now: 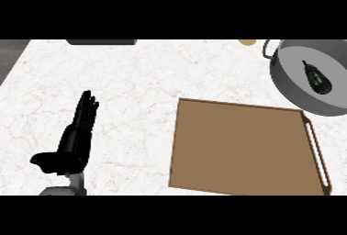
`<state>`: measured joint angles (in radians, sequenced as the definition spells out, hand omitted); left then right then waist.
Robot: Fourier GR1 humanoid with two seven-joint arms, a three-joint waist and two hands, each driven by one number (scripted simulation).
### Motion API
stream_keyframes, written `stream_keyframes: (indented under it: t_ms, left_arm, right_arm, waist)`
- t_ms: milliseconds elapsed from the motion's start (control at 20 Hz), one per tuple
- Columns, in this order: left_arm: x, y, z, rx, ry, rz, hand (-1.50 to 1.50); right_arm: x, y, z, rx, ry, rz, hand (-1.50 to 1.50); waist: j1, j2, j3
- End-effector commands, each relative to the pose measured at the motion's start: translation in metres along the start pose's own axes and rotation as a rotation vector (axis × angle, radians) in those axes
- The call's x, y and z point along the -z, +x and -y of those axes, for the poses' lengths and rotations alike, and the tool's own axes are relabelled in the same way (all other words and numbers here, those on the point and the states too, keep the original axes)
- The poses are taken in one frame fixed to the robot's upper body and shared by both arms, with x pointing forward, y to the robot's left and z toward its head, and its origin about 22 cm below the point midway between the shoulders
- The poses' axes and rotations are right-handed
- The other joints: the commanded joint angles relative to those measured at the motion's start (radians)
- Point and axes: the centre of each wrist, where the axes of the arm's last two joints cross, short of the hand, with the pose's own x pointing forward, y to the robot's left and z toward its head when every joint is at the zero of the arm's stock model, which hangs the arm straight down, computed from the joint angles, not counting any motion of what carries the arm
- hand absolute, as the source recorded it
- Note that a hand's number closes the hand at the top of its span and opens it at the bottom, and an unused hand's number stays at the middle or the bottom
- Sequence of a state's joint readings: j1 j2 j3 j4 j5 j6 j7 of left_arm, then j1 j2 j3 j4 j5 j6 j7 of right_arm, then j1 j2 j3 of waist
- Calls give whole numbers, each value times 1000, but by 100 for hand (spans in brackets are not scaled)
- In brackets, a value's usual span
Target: Pick the eggplant from the tray and place it in the pot
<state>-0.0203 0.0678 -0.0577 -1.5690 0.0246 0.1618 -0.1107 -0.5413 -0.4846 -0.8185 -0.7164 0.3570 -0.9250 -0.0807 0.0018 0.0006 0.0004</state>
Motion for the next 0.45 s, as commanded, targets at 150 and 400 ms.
stream_keyframes:
  t_ms: [150, 400]
  left_arm:
    - [-1, -15, 7, -6, -9, 3, 0]
    - [-5, 3, -5, 0, -3, -2, 0]
  right_arm:
    - [5, -24, 32, 47, -106, -12, -150]
    - [6, -20, 48, 55, -173, -16, -150]
  waist:
    - [-6, -1, -1]
    - [-5, -3, -1]
